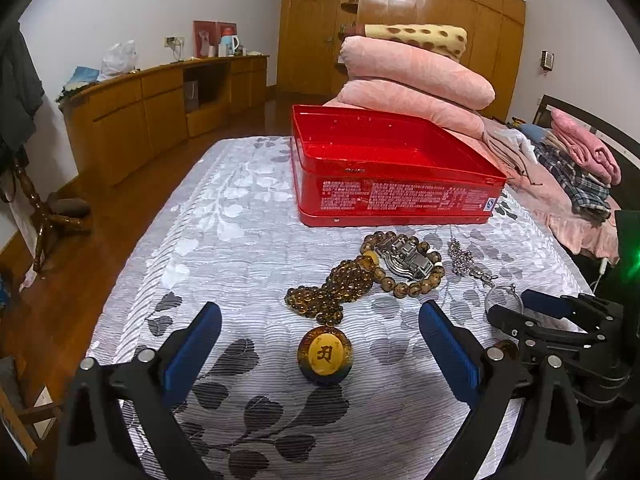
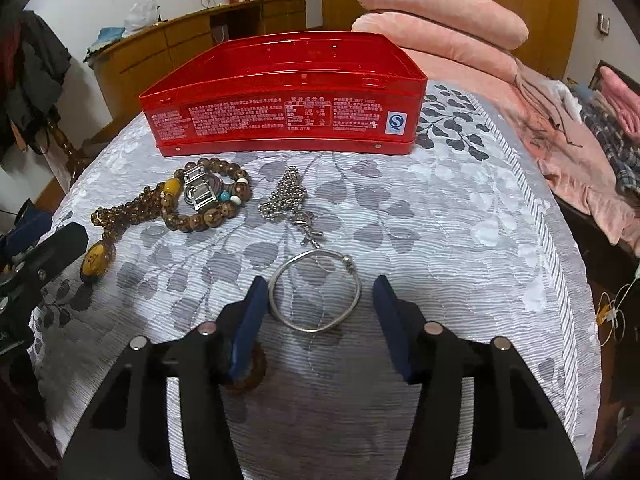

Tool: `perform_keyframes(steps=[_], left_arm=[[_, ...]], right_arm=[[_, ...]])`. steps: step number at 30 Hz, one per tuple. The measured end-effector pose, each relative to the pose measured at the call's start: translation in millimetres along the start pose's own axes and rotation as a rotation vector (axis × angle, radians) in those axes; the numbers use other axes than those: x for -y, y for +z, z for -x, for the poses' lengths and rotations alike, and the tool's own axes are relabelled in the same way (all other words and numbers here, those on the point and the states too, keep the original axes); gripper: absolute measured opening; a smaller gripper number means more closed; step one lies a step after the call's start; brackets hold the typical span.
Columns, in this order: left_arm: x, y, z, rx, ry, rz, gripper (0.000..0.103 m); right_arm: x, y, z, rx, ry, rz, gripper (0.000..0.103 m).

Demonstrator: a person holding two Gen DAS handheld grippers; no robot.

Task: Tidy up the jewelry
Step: 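Grasp the brown wooden ring with the left tool while the right tool grasps the other silver bangle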

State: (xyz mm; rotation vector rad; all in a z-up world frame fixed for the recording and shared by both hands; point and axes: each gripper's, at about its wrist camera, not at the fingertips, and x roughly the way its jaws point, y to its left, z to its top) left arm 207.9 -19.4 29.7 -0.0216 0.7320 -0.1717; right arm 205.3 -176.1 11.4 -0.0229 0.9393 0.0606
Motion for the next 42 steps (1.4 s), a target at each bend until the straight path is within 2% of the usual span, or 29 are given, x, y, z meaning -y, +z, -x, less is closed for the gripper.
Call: perform_keyframes(steps=[4,5,6,7,10,12,14,17,22,25,30,36,41,42], left_arm=[[3,0,1,0.003,-0.005,-0.002,0.097],[4,0,2,0.004,-0.007,-0.003,0.097],[6,-1,3,0.006,-0.008,-0.005,0.097],[8,0,4,0.009,-0.011,-0.008,0.097],[13,0,6,0.014,-0.023,-0.020,0.097],[16,0,5,0.015,-0.023,-0.028,0.097],[18,0,6,0.015,-0.024,-0.028,0.097],[16,1,6,0.017,-0.018,-0.024,0.097],[7,2,7,0.020,-0.011,-0.003,0.097],[6,2,6,0.019,-0.011,-0.001,0.097],[10,1,6,0.016,-0.022,-0.011,0.097],[27,1,9,0.018,-0.056,-0.039,0.097],[57,-5,7,-0.008,-0.127,-0.064,0.096],[66,-8,6,-0.016,-0.143,-0.075,0.093]], right_arm=[[2,0,1,0.002,0.011,-0.010,0.044],[2,-1,3,0.005,0.012,-0.014,0.022],[3,-1,4,0.004,0.001,-0.018,0.009],[8,-1,3,-0.006,0.017,-0.037,0.007],[21,-2,4,-0.009,0.071,-0.073,0.008],[21,-2,6,-0.003,0.074,-0.072,0.014],[18,-2,10,0.010,0.083,-0.063,0.039],[7,-1,13,0.023,0.078,-0.032,0.054],[-5,0,-1,-0.020,0.055,-0.010,0.055],[-9,1,-2,-0.018,0.028,0.011,0.048],[-6,0,2,-0.011,0.031,0.009,0.048],[23,1,20,0.027,0.009,-0.048,0.048],[61,-6,34,0.044,-0.019,-0.114,0.048],[67,-7,36,0.047,-0.022,-0.122,0.048]])
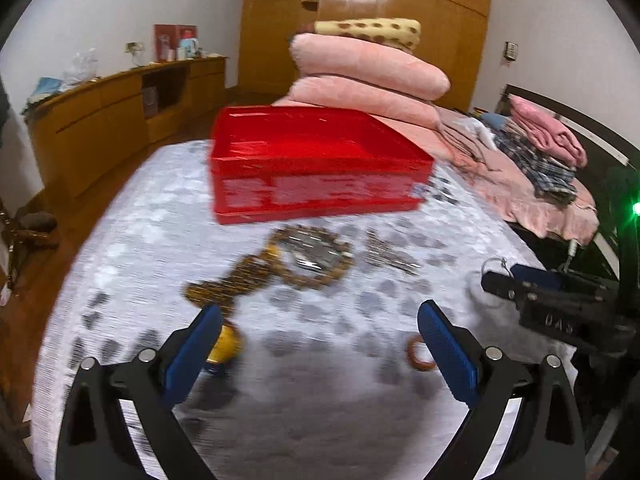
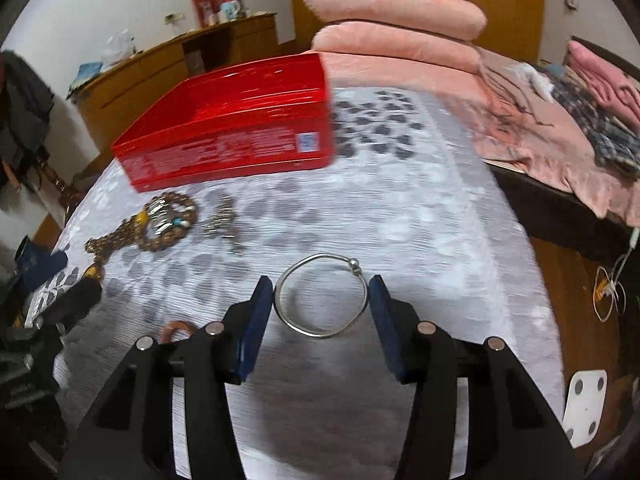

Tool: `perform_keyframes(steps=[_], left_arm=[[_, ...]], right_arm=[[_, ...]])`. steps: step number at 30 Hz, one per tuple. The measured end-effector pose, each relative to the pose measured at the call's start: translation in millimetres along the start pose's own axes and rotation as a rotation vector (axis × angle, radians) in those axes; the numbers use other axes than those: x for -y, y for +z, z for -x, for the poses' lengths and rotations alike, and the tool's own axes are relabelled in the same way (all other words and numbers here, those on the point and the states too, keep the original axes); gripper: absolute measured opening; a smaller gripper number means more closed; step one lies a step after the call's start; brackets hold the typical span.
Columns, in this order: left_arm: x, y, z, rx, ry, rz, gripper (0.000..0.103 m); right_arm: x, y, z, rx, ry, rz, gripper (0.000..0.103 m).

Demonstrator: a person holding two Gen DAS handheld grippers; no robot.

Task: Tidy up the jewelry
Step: 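Grasp the brown wooden ring with the left tool while the right tool grasps the other silver bangle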

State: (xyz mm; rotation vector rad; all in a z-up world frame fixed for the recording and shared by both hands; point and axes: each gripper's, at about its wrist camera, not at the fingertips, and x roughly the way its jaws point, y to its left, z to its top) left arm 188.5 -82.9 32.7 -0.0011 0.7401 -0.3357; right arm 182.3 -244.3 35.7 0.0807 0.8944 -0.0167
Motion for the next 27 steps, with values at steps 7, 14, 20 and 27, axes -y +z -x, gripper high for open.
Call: perform_keyframes(steps=[7,14,20,27], left_arm=[[36,-11,-17,-0.074,-0.069,-0.018,0.073],[52,-17,-29,-0.129,-0.091,-0.022,0.043],[65,-21,-33,-0.145,-0.078,-0.053,0.036],[63,-22,-33,-0.137,-0.067,-0.055,0.029]], right_arm=[[22,-10,9,0.011,0.000,-0.032,0.048],[30,-16,11,0.018,0.027,-0.054,0.048],[32,-18,9,0.018,0.040,-0.065,0.048],[25,-19,5,0.008,0.055,-0.053,0.048]])
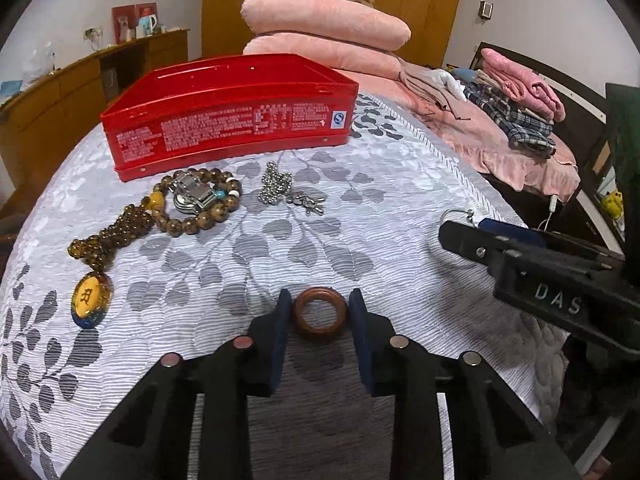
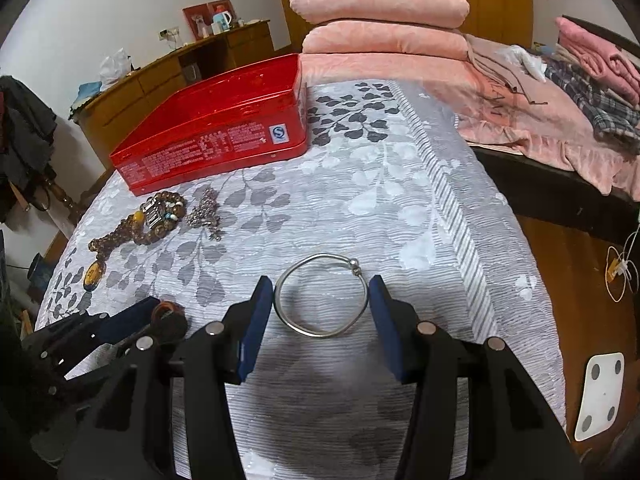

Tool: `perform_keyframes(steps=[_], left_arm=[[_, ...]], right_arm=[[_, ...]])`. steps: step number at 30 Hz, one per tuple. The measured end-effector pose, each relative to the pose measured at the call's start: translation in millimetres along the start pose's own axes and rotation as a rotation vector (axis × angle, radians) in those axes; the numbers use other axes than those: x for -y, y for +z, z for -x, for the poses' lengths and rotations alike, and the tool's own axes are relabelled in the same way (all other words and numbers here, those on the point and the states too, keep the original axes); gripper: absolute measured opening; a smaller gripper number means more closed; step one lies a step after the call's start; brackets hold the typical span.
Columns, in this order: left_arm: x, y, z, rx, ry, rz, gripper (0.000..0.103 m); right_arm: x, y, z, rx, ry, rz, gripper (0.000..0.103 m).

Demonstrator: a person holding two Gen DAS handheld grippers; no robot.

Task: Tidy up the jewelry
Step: 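Grasp the brown wooden ring with the left tool while the right tool grasps the other silver bangle, then lift the wooden ring and silver bangle over the red tin with both tools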

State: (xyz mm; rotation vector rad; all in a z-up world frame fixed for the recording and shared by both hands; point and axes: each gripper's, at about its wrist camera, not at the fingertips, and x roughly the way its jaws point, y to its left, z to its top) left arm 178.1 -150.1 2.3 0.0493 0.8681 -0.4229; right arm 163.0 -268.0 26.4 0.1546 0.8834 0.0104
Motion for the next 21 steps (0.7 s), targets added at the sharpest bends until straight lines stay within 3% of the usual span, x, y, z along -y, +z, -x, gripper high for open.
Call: perform_keyframes(steps=[21], left_arm=[[-45,16,24,0.080,0.057,0.091,0.029]], right_arm=[[-33,3,5,0.009,0.025,0.054,0.048]])
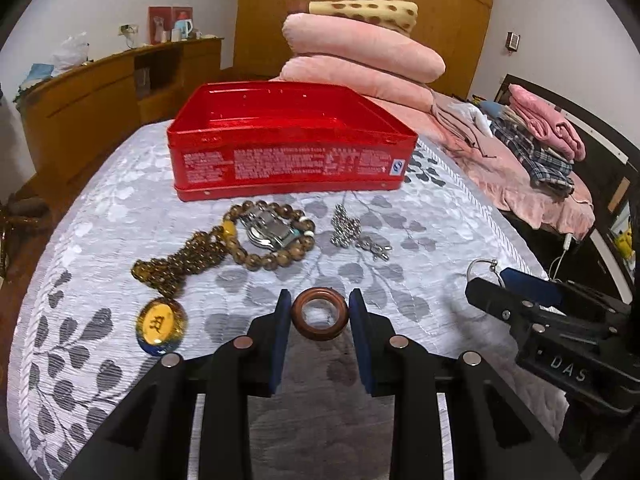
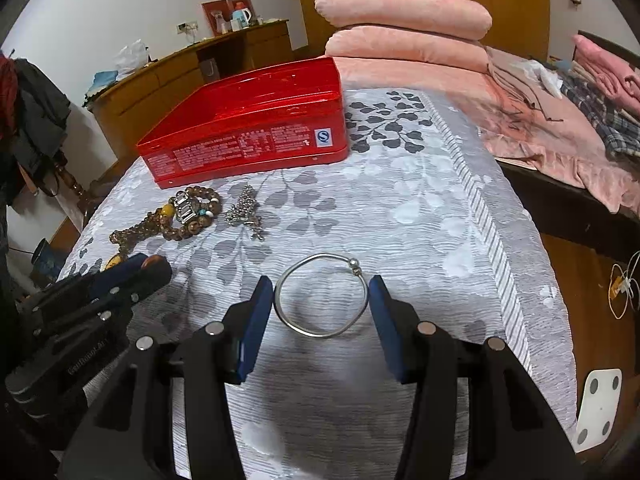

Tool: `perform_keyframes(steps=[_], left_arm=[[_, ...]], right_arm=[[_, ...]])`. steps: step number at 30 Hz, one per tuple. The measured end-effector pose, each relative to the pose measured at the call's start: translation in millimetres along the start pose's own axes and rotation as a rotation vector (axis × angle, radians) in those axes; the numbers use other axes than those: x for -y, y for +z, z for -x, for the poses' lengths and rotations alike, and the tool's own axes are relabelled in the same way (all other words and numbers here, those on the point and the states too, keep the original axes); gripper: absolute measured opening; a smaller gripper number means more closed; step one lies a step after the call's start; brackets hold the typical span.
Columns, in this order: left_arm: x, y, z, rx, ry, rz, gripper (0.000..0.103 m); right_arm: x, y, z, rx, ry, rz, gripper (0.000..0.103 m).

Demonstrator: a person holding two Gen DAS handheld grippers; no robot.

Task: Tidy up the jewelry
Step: 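Lift the wooden ring and silver bangle over the red tin with both tools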

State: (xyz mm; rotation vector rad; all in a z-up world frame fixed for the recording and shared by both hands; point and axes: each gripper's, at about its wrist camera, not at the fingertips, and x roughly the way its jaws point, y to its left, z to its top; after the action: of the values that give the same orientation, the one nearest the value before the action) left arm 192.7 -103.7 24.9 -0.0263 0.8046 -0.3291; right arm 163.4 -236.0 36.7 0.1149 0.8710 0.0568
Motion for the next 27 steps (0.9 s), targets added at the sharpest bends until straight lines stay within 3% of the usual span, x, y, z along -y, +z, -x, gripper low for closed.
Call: perform_keyframes(steps=[11,27], left_arm=[[-19,28,9,0.061,0.016,0.018,0.029],[-48,128,-6,0.172,0.088,0.036,0.029]], right_arm=[[-13,27,3,0.043,0.009,0.025,0.048],[-45,126,-15,0.127,0.057,0.107,0.048]])
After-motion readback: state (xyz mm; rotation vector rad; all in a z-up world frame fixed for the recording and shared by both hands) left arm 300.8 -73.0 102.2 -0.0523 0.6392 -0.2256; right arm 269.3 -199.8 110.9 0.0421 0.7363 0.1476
